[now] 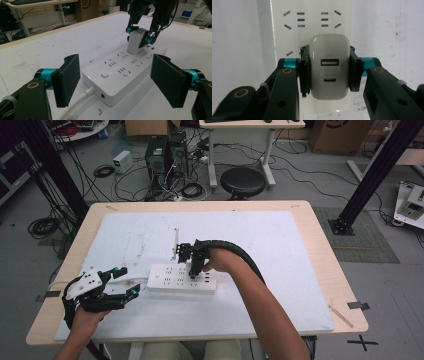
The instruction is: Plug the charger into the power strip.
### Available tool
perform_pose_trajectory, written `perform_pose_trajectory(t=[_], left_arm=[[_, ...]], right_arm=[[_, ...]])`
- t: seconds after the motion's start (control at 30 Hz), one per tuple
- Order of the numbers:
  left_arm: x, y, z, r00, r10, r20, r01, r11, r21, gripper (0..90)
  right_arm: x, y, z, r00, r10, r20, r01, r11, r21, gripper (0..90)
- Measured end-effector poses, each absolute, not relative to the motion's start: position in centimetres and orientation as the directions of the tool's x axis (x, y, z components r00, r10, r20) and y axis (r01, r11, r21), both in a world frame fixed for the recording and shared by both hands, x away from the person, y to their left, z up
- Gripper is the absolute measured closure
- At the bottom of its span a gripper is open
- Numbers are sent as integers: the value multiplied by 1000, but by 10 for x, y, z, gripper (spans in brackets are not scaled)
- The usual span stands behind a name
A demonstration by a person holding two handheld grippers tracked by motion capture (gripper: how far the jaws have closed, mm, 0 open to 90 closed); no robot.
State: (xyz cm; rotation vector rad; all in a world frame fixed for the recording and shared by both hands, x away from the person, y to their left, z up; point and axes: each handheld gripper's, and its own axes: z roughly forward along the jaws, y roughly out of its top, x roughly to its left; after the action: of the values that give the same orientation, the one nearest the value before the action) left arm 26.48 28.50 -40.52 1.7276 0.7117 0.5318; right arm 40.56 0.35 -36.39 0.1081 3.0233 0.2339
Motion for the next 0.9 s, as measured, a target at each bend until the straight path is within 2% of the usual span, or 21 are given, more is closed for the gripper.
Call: perform_pose_trajectory(t=[0.07,0.1,0.17,0.3,0.33,0.37,0.4,0.43,0.47,0.57,0.63,0.8,0.83,0.9], left_arm=[[265,286,-405,715,699,-6,186,-182,966,241],[264,287,-406,714,701,-9,188,-180,966,241],[263,287,-406,712,702,-11,190,-177,966,241],[263,287,-407,709,705,-15,188,-170,967,240],[263,286,-407,710,704,-15,187,-169,968,241],[263,285,-407,710,704,-17,188,-165,968,241],[263,284,-407,710,704,-17,186,-164,969,241],[263,283,-406,712,702,-14,184,-167,969,241],[263,282,-406,713,701,-15,184,-166,969,240],[263,281,-405,715,699,-13,180,-166,970,241],[263,281,-405,715,699,-11,178,-167,970,241],[263,280,-405,714,700,-15,177,-160,971,241],[263,279,-405,713,701,-17,176,-155,972,240],[263,278,-405,713,701,-21,178,-152,972,241]], right_arm=[[406,2,-364,-991,89,-102,71,982,173,602],[407,-9,-362,-980,183,-80,156,952,264,464],[406,-17,-357,-968,238,-75,201,922,330,384],[405,-27,-351,-961,269,-62,228,900,370,329],[403,-41,-342,-942,327,-73,272,874,403,265],[403,-41,-342,-942,327,-73,272,874,403,265],[402,-52,-338,-929,366,-56,302,835,460,209],[402,-52,-338,-929,366,-56,302,835,460,209],[400,-65,-335,-910,412,-54,332,800,499,205],[398,-79,-335,-882,468,-48,379,767,518,205],[394,-105,-335,-839,544,-18,437,693,573,205],[385,-131,-337,-814,581,-2,455,639,620,205],[374,-154,-340,-785,619,20,471,575,670,205],[370,-163,-342,-779,627,34,472,550,689,205]])
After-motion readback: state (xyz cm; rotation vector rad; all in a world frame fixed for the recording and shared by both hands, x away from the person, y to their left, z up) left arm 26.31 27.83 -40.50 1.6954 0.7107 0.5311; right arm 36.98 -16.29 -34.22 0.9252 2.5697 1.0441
